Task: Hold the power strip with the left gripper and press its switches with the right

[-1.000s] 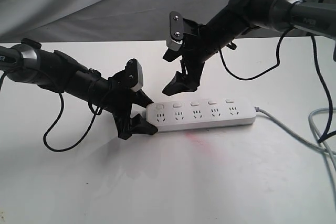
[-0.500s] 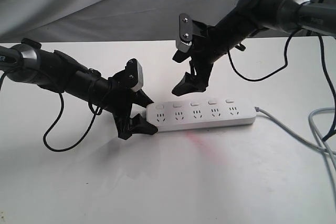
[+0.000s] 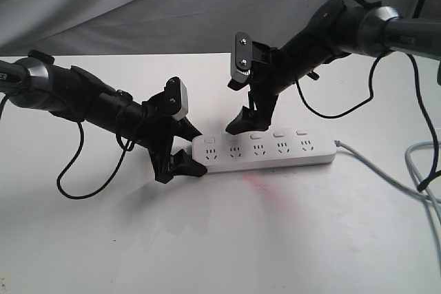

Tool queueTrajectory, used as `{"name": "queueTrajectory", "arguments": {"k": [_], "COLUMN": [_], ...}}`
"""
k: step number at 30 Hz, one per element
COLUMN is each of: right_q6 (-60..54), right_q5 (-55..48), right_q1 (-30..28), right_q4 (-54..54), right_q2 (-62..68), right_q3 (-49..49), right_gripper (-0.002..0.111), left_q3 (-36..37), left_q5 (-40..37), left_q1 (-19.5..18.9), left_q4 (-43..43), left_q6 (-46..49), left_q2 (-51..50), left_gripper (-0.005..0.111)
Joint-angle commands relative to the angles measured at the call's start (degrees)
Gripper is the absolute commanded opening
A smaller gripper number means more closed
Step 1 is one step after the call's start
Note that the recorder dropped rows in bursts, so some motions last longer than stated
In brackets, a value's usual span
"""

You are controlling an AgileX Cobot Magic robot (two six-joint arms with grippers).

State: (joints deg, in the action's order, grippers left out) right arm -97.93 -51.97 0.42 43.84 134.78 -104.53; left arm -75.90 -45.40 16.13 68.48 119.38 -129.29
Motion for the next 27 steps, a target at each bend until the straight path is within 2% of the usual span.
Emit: {"name": "queueTrajectory", "arguments": {"k": [1, 18, 27], "right_q6": [-0.8, -1.9, -2.9], "right_q5": [0.3, 1.2, 0.8], "right_q1": [-0.3, -0.3, -0.3], "right_q4": [0.8, 0.6, -2.8], "right_q2": [0.4, 1.7, 2.8], "right_q3": [0.1, 0.1, 0.1], "right_gripper": [0.098, 0.098, 0.098], "left_q3": [-0.2, -0.2, -0.2], "left_q5": [3.2, 3.2, 3.2], "left_q1": [0.0, 0.0, 0.0], "left_q4": [-1.3, -1.3, -1.3], "left_q6": [0.6, 0.6, 0.6], "left_q2": [-0.3, -0.3, -0.3], "left_gripper": [0.000, 0.000, 0.000]}}
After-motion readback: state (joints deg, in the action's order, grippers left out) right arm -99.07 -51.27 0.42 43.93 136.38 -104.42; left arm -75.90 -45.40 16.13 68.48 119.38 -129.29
